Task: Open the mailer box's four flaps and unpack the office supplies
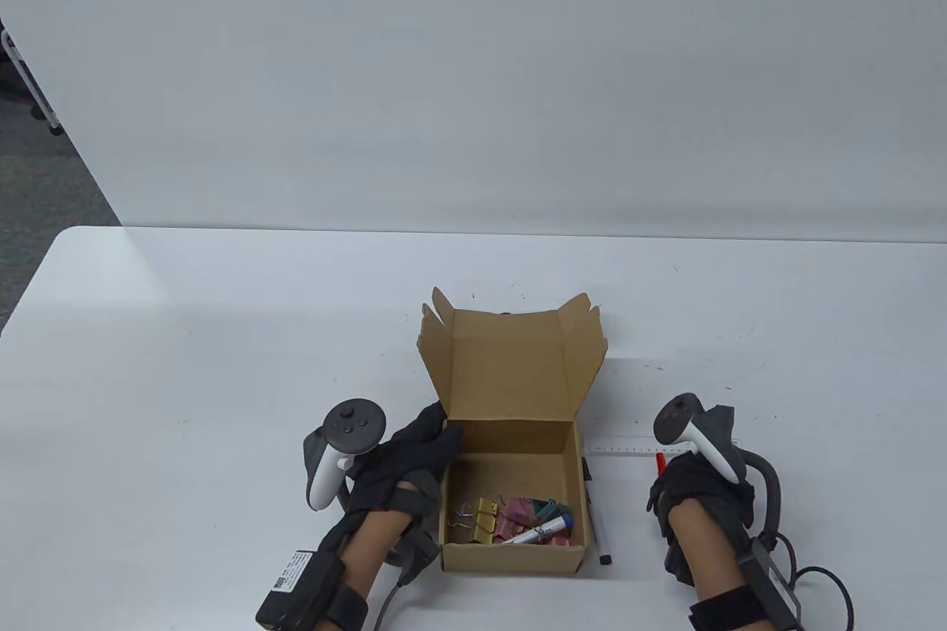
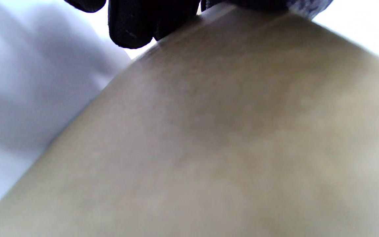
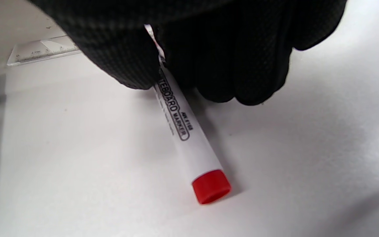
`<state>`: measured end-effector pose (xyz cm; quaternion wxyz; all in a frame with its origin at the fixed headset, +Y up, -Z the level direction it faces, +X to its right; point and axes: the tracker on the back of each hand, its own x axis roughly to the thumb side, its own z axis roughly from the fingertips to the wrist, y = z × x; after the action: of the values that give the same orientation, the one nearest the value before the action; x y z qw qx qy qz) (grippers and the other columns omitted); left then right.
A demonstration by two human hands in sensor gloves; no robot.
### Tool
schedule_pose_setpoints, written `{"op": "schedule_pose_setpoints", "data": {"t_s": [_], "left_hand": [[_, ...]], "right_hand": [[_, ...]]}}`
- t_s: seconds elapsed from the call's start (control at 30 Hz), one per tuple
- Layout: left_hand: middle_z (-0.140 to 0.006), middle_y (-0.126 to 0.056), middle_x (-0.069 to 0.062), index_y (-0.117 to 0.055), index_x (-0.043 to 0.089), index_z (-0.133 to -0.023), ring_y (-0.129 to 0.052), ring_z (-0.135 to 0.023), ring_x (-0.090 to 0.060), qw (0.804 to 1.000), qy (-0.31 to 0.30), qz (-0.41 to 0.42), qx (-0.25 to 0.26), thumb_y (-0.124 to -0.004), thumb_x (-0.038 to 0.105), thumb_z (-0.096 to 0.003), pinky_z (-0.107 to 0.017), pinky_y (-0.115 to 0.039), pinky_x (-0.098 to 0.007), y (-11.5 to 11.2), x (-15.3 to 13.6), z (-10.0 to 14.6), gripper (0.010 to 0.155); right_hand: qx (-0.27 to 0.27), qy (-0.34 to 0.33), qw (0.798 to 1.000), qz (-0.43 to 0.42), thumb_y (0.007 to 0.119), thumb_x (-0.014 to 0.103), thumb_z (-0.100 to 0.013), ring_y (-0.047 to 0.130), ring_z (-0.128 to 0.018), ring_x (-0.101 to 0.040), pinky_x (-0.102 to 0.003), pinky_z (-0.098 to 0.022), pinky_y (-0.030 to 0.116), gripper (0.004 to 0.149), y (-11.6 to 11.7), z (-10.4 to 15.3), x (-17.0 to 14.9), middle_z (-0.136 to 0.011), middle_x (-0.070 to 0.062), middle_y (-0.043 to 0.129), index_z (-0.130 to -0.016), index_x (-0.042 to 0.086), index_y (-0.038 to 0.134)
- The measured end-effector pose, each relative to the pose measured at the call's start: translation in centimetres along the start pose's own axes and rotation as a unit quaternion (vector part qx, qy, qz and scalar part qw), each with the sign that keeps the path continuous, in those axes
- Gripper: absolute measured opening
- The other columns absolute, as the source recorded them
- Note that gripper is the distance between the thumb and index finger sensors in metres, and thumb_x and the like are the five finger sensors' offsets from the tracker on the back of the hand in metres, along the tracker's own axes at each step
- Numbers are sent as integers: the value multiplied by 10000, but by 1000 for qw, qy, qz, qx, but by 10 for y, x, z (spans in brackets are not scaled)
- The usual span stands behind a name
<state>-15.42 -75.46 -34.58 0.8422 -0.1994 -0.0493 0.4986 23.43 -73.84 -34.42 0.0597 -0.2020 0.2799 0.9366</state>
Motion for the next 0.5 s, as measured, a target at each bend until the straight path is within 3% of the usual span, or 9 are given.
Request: {"op": "schedule_pose_setpoints", "data": {"t_s": [0.5], "left_hand": [[-1205, -605, -171, -457, 291, -1178, -673, -1040, -516, 1000, 0, 0, 0, -670, 583, -655, -764, -462, -709, 0, 0, 0, 636]], "right_hand": [[0, -2, 1000, -19, 888, 369, -584, 953, -628, -413, -640, -584, 647, 433, -4, 2, -5, -798, -155, 950, -855, 31, 870]]}}
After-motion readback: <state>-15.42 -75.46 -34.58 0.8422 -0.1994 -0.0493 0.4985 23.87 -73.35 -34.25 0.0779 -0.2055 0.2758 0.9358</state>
